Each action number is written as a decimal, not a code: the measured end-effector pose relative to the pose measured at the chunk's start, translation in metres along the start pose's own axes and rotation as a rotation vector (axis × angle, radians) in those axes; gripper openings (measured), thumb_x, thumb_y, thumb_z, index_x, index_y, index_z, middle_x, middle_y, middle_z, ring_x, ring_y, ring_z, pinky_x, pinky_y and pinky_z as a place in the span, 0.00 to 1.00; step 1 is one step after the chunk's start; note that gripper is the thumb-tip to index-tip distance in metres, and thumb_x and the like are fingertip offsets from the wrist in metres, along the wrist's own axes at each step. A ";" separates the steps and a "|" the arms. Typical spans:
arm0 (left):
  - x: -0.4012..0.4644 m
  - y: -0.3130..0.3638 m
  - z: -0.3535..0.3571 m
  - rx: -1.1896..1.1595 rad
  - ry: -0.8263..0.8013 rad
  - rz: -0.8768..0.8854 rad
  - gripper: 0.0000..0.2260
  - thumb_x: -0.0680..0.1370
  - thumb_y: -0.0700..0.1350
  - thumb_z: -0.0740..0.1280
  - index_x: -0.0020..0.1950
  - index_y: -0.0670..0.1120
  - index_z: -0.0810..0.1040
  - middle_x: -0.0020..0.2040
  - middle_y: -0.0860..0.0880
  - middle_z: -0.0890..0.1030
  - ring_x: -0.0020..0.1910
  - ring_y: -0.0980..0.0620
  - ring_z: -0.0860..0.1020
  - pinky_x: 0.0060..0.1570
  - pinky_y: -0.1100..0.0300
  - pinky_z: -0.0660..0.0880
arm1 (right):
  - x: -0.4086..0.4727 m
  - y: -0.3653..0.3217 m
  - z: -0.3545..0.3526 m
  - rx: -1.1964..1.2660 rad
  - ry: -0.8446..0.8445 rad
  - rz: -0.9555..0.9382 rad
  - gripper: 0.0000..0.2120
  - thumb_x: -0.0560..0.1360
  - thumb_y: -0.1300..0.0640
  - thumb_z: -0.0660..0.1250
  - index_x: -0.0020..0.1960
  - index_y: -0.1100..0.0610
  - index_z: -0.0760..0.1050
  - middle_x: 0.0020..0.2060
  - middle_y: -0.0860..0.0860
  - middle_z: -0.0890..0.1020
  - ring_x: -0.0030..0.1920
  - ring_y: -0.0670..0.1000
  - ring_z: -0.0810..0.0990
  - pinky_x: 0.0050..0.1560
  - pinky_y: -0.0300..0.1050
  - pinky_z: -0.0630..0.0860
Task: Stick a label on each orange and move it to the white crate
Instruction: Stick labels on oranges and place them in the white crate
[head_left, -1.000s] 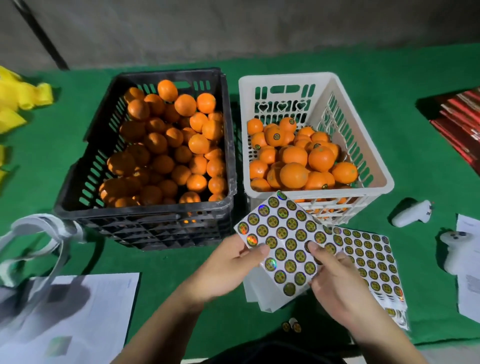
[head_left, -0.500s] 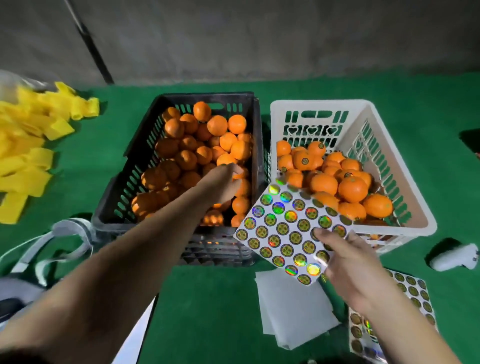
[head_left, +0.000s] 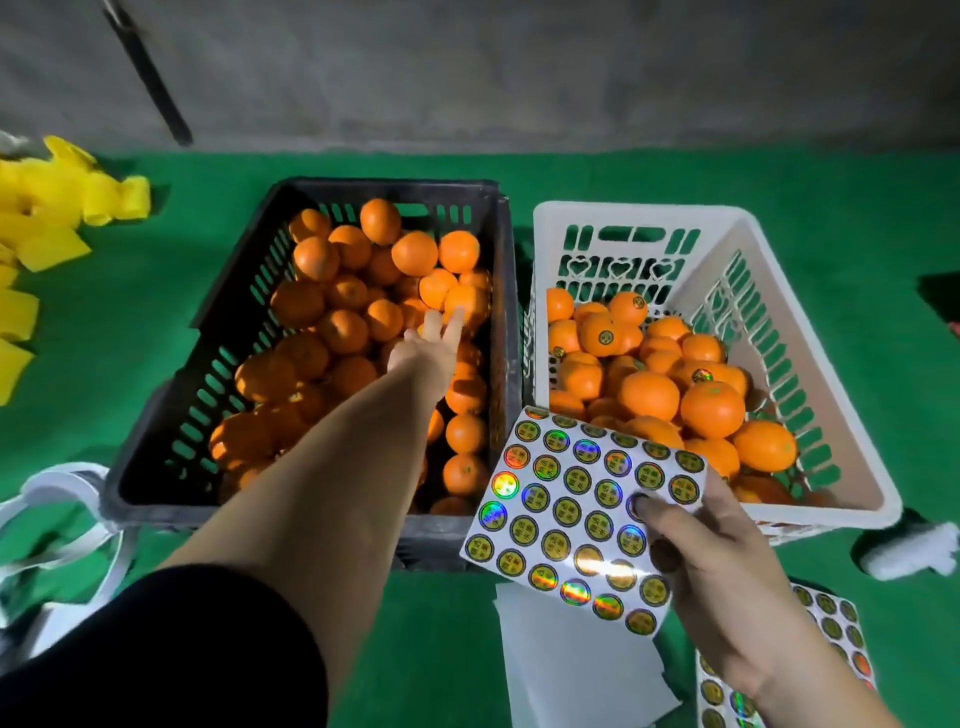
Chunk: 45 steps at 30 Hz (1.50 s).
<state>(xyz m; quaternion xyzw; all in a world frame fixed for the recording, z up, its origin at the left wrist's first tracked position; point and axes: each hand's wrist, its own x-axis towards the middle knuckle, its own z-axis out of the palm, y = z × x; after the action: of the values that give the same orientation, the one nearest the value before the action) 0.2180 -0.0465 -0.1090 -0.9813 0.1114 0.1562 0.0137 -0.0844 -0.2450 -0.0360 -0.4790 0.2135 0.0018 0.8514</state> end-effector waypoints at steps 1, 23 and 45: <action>0.001 0.004 0.006 0.011 0.018 -0.003 0.59 0.71 0.26 0.74 0.85 0.55 0.36 0.84 0.40 0.48 0.78 0.32 0.63 0.62 0.44 0.78 | 0.000 -0.002 0.002 -0.002 0.006 0.007 0.20 0.79 0.69 0.65 0.68 0.55 0.79 0.63 0.59 0.85 0.59 0.65 0.85 0.48 0.58 0.85; -0.133 -0.010 -0.070 -1.105 0.138 0.181 0.27 0.74 0.62 0.77 0.70 0.54 0.78 0.62 0.55 0.85 0.62 0.56 0.82 0.62 0.51 0.78 | -0.017 -0.011 0.002 -0.063 0.067 -0.117 0.26 0.77 0.68 0.67 0.74 0.52 0.74 0.67 0.56 0.83 0.66 0.64 0.81 0.60 0.74 0.78; -0.315 0.027 -0.003 -1.970 -0.359 0.565 0.36 0.63 0.46 0.85 0.68 0.56 0.74 0.72 0.51 0.80 0.72 0.45 0.78 0.63 0.55 0.79 | -0.089 -0.010 -0.023 -0.170 0.065 -0.264 0.21 0.77 0.66 0.71 0.69 0.55 0.77 0.64 0.59 0.83 0.63 0.64 0.83 0.60 0.68 0.81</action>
<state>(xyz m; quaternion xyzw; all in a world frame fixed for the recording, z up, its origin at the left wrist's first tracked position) -0.0789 -0.0053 -0.0088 -0.4585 0.1566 0.3193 -0.8145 -0.1719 -0.2511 -0.0058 -0.5730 0.1751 -0.1076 0.7934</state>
